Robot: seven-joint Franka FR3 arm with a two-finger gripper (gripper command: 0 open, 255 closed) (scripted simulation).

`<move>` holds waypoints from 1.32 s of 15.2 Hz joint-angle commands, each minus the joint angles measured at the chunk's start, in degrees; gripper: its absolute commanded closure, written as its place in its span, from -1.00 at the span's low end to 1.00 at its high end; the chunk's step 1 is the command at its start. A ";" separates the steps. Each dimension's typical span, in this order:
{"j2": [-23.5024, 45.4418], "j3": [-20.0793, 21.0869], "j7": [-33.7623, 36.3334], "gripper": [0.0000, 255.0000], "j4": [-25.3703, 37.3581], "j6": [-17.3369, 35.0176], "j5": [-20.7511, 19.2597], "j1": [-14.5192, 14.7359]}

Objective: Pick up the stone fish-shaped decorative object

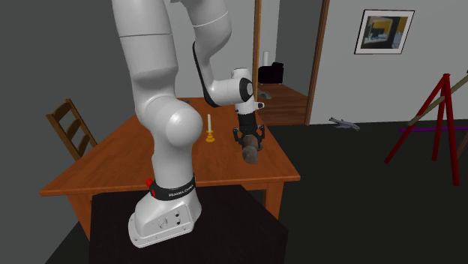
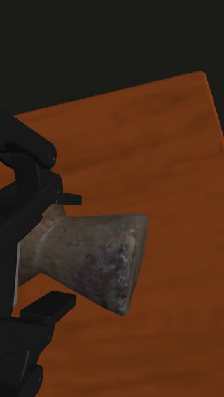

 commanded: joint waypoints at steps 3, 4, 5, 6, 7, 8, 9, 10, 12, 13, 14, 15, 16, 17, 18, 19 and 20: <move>0.12 -0.01 0.06 1.00 -0.01 0.12 -0.08 -0.02; 0.12 0.00 0.07 1.00 -0.01 0.12 -0.07 -0.02; 0.11 0.00 0.05 1.00 0.00 0.10 -0.06 -0.02; 0.11 0.00 0.07 1.00 -0.01 0.11 -0.06 -0.02; 0.07 0.04 0.11 1.00 -0.04 0.09 -0.02 0.03; -0.89 0.02 -0.72 1.00 -0.04 -0.75 0.94 0.26; -1.83 -0.01 -1.50 1.00 -0.03 -1.61 1.85 0.48; -2.75 -0.06 -2.23 1.00 0.01 -2.48 2.69 0.70; -4.54 -0.20 -3.58 1.00 0.15 -4.26 4.22 1.17; -5.42 -0.29 -4.19 1.00 0.25 -5.16 4.90 1.39; -6.27 -0.39 -4.77 1.00 0.38 -6.07 5.54 1.62; -7.10 -0.48 -5.33 1.00 0.52 -6.98 6.13 1.83; -7.92 -0.59 -5.84 1.00 0.67 -7.90 6.68 2.05; -8.71 -0.69 -6.34 1.00 0.85 -8.82 7.20 2.25; -9.49 -0.79 -6.81 1.00 1.05 -9.75 7.68 2.44; -10.25 -0.89 -7.25 1.00 1.26 -10.67 8.12 2.63; -10.99 -0.99 -7.67 1.00 1.49 -11.60 8.54 2.80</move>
